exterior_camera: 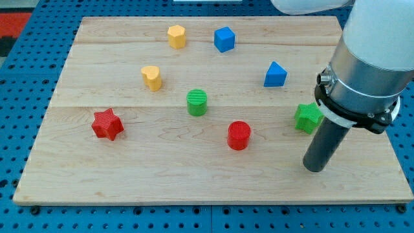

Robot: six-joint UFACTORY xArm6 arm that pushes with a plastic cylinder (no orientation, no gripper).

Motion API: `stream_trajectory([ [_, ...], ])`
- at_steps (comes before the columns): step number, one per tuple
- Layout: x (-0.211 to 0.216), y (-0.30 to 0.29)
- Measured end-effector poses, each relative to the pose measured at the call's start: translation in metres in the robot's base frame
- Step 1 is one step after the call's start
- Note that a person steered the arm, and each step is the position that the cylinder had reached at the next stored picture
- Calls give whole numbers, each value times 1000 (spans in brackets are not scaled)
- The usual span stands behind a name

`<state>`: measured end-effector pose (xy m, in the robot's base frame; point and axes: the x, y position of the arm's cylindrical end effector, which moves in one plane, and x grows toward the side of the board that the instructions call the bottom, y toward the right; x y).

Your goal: Slide the red circle into the green circle

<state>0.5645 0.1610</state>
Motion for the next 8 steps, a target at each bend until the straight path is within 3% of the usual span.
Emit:
stream_trajectory([
  [2, 10, -1],
  [3, 4, -52],
  [4, -24, -59],
  [5, -36, -109],
  [6, -74, -138],
  [7, -55, -135],
  [8, 8, -58],
])
